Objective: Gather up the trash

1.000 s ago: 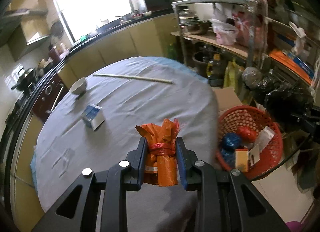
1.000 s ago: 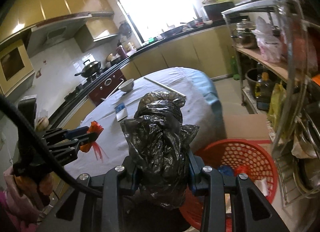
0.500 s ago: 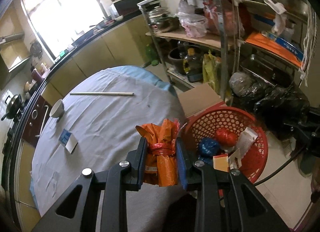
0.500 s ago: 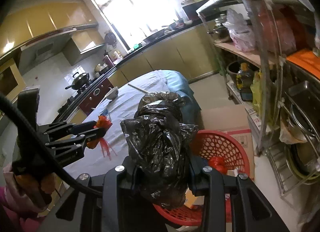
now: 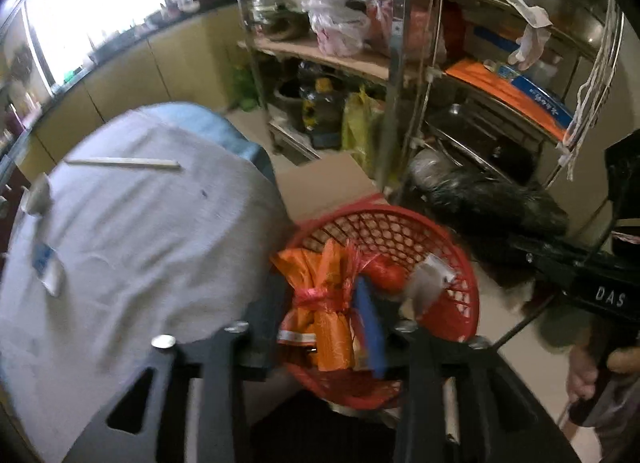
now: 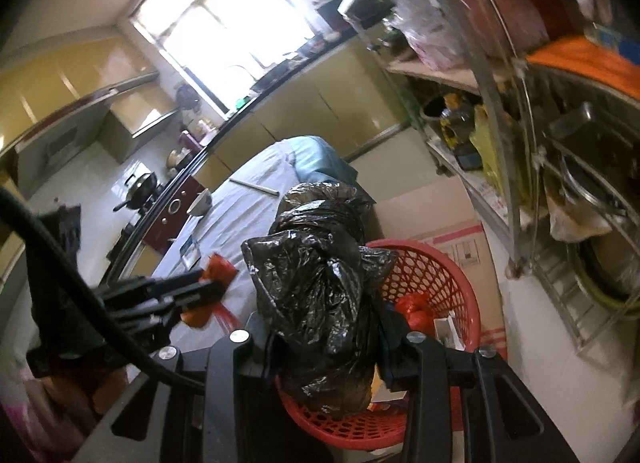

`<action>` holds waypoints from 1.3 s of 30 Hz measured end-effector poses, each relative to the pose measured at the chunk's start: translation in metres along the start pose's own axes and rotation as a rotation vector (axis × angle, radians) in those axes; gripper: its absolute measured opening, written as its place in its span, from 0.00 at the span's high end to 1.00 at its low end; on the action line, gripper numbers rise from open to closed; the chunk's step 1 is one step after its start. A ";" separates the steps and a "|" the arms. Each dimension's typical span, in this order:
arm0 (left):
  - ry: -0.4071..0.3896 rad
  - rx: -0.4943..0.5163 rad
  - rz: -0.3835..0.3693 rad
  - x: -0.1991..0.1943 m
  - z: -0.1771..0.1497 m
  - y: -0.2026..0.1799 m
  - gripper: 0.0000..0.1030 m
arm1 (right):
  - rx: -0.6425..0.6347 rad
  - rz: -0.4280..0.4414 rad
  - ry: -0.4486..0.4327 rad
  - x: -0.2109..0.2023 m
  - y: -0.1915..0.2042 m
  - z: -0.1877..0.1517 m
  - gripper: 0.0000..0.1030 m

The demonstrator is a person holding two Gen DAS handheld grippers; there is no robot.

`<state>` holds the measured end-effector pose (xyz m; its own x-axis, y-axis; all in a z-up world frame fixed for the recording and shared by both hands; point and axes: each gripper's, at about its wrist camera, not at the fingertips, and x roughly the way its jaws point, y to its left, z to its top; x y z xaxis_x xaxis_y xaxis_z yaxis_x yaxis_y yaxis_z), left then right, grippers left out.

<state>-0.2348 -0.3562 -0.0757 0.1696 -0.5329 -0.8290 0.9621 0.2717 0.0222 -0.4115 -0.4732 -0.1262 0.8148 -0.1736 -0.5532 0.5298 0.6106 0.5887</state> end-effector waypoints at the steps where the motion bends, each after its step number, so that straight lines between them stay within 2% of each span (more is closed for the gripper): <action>1: 0.005 -0.006 0.000 0.003 -0.003 0.001 0.44 | 0.026 0.003 0.004 0.002 -0.002 0.001 0.48; 2: 0.011 -0.009 0.007 0.005 -0.006 0.003 0.42 | 0.050 0.011 0.007 0.004 -0.005 0.001 0.43; 5: 0.021 -0.020 0.005 0.002 -0.011 0.007 0.41 | 0.072 0.031 0.009 0.003 -0.006 0.004 0.37; 8: 0.004 -0.023 0.039 -0.010 -0.017 0.012 0.36 | 0.057 0.028 -0.006 -0.001 -0.001 0.007 0.36; 9: 0.001 -0.025 0.050 -0.013 -0.019 0.014 0.32 | 0.054 0.030 -0.011 -0.003 0.001 0.008 0.36; 13: -0.010 -0.047 0.122 -0.030 -0.029 0.025 0.30 | 0.041 0.039 -0.027 -0.008 0.012 0.012 0.36; 24: -0.081 -0.088 0.353 -0.080 -0.049 0.056 0.30 | -0.056 0.077 0.003 0.001 0.067 0.008 0.36; 30: -0.083 -0.159 0.398 -0.094 -0.069 0.085 0.29 | -0.106 0.091 0.027 0.009 0.093 0.005 0.36; 39: 0.004 -0.374 0.459 -0.092 -0.126 0.159 0.29 | -0.201 0.134 0.083 0.039 0.139 0.005 0.35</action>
<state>-0.1239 -0.1630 -0.0662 0.5490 -0.2912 -0.7834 0.6500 0.7380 0.1812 -0.3049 -0.3990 -0.0635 0.8480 -0.0214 -0.5296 0.3538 0.7668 0.5356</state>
